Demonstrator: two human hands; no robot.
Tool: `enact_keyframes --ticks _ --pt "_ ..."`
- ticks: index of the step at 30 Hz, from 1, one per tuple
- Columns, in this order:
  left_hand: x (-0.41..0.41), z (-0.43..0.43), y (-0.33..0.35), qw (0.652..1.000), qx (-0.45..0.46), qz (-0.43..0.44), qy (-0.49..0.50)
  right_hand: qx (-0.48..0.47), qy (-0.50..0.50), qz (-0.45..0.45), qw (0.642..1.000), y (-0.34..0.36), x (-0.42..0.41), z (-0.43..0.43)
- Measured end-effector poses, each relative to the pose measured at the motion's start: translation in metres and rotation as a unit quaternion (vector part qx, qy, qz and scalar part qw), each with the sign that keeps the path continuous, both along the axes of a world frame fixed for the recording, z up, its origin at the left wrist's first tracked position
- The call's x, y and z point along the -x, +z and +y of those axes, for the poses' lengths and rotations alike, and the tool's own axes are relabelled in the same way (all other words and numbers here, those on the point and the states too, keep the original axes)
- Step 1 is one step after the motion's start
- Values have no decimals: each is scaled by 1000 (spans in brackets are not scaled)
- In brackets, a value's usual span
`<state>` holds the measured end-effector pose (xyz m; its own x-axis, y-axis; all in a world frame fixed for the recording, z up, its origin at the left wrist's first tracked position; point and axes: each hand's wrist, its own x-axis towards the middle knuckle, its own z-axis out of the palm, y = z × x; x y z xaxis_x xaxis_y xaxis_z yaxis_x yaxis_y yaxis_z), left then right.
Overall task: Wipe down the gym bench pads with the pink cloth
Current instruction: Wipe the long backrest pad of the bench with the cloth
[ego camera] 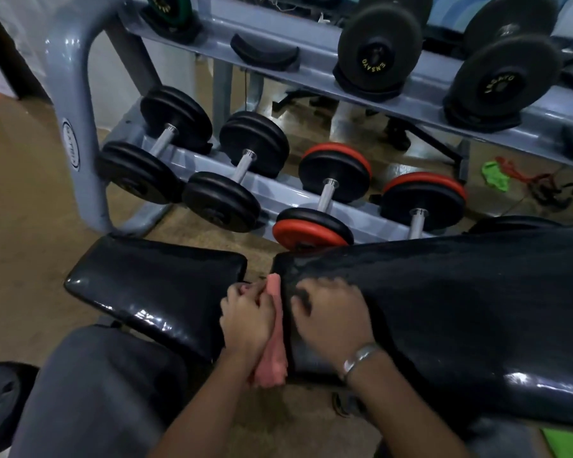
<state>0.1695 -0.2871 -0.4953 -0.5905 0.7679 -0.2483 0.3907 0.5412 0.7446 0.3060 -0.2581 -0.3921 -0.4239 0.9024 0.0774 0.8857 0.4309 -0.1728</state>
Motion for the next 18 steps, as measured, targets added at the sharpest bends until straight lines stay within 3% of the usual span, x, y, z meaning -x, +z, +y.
enact_keyframes --ticks 8,10,14,18 --pt "6 17 -12 999 -9 -46 -20 43 52 -182 981 15 -29 74" --pt "-4 17 -7 1000 -6 -21 -18 48 64 -192 978 13 -35 78" --pt "-28 -17 -3 990 -100 50 -85 42 64 -190 979 19 -50 95" --pt "-4 32 -4 997 -45 17 -64 54 33 -211 975 23 -64 112"
